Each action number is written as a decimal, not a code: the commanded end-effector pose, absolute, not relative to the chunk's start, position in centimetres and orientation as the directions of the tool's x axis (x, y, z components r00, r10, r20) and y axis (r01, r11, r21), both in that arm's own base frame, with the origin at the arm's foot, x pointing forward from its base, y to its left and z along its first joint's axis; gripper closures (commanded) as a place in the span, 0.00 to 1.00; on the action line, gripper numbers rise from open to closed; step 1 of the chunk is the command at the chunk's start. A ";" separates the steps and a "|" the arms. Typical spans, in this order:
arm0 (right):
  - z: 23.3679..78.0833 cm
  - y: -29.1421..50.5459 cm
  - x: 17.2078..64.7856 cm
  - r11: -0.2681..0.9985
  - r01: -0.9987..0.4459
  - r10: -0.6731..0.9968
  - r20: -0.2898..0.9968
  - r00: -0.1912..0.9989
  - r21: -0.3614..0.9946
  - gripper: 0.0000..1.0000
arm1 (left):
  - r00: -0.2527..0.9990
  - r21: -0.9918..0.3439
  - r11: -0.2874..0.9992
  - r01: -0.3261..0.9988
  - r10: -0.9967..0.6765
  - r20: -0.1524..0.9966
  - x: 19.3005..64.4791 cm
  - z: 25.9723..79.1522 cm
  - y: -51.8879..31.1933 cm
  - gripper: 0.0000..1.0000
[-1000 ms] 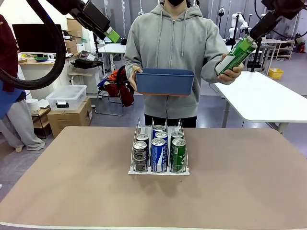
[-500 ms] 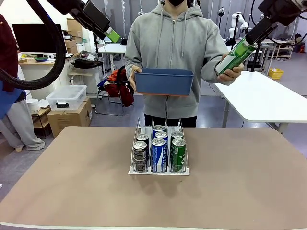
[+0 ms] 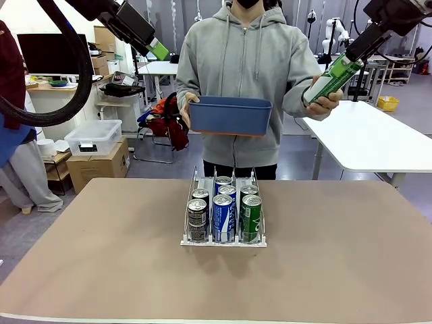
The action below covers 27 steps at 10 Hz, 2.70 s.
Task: Fill the beverage cans into the dispenser.
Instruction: Pick up the Sprite handed by the human, then place the picked Sprite in the line of the Automatic Can Dispenser with the same cans.
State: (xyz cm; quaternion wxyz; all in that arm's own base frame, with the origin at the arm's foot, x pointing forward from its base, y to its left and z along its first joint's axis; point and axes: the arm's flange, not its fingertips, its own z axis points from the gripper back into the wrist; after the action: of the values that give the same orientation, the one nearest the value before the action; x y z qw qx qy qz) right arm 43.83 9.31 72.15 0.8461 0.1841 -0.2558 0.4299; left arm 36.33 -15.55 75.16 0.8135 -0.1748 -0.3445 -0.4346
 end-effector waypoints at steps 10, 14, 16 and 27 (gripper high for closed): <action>71.6 9.1 43.6 0.587 -0.808 0.621 0.611 0.491 0.054 1.00 | 0.391 0.006 0.562 0.827 -0.584 0.711 36.4 75.0 -15.4 0.00; 72.1 8.9 44.0 0.577 -0.814 0.626 0.601 0.497 0.071 1.00 | 0.391 0.006 0.562 0.827 -0.584 0.711 36.4 75.0 -15.4 0.00; 72.1 8.9 44.0 0.577 -0.814 0.626 0.601 0.497 0.071 1.00 | 0.391 0.006 0.562 0.827 -0.584 0.711 36.4 75.0 -15.4 0.00; 72.1 8.9 44.0 0.577 -0.814 0.626 0.601 0.497 0.071 1.00 | 0.391 0.006 0.562 0.827 -0.584 0.711 36.4 75.0 -15.4 0.00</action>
State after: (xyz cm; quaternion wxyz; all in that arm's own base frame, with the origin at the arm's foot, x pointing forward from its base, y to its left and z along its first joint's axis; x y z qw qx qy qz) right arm 44.13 8.82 71.86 0.8475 0.1759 -0.2641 0.4254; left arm 36.33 -15.55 75.16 0.8136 -0.1748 -0.3445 -0.4346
